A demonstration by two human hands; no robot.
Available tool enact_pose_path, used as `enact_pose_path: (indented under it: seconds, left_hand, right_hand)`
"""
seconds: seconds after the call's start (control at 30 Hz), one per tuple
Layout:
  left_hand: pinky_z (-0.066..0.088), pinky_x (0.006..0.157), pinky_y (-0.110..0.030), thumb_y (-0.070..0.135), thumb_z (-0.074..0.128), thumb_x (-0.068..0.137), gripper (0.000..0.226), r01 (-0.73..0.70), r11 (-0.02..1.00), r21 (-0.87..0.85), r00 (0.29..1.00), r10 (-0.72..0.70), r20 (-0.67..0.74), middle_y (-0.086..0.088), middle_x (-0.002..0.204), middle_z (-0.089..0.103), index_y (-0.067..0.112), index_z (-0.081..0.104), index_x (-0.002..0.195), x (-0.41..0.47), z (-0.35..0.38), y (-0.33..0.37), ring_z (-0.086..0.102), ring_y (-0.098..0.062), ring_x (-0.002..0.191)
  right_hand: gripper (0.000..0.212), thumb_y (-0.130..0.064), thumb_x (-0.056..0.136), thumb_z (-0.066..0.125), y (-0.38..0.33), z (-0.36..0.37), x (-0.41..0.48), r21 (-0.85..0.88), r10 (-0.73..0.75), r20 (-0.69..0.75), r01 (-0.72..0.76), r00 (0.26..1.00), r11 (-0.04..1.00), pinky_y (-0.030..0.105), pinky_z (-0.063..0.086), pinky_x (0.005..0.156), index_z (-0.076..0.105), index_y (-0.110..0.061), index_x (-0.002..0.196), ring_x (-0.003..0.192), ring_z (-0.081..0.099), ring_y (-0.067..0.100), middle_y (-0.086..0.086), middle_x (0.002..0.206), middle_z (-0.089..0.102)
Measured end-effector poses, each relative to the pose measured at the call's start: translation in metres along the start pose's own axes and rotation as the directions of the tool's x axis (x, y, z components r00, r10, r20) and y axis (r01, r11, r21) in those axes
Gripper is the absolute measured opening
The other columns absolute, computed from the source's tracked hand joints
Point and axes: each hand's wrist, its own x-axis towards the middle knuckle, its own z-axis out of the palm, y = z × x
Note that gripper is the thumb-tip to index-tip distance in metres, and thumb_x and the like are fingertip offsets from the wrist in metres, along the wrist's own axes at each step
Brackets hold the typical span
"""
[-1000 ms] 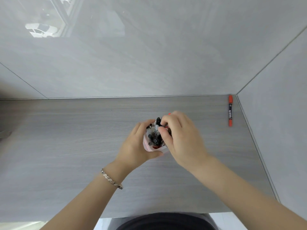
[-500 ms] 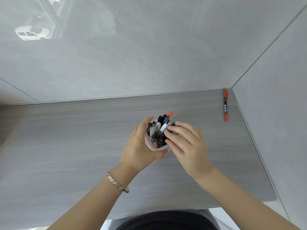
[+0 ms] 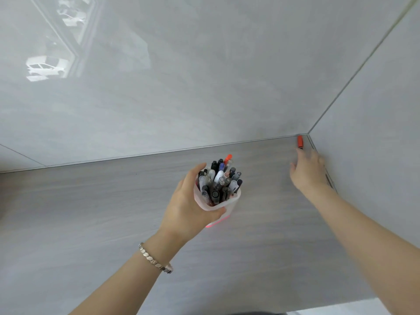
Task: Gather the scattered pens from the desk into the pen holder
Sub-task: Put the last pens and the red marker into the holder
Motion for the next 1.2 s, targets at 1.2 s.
enact_pose_path:
  seconds: [1.2]
  left_hand:
    - [0.041, 0.102, -0.033, 0.021, 0.082, 0.062, 0.088, -0.002, 0.999, -0.036, 0.999, 0.0, -0.047, 0.007, 0.135, 0.048, 0.03, 0.033, 0.134, -0.035, -0.047, -0.069, 0.045, -0.011, 0.125]
  right_hand:
    - [0.044, -0.011, 0.086, 0.058, -0.187, -0.044, -0.173, 0.63, -0.746, -0.042, 0.597, 0.665, 0.497, 0.015, 0.041, 0.076, 0.039, -0.042, 0.11, 0.082, 0.054, 0.008, -0.008, 0.091, 0.06]
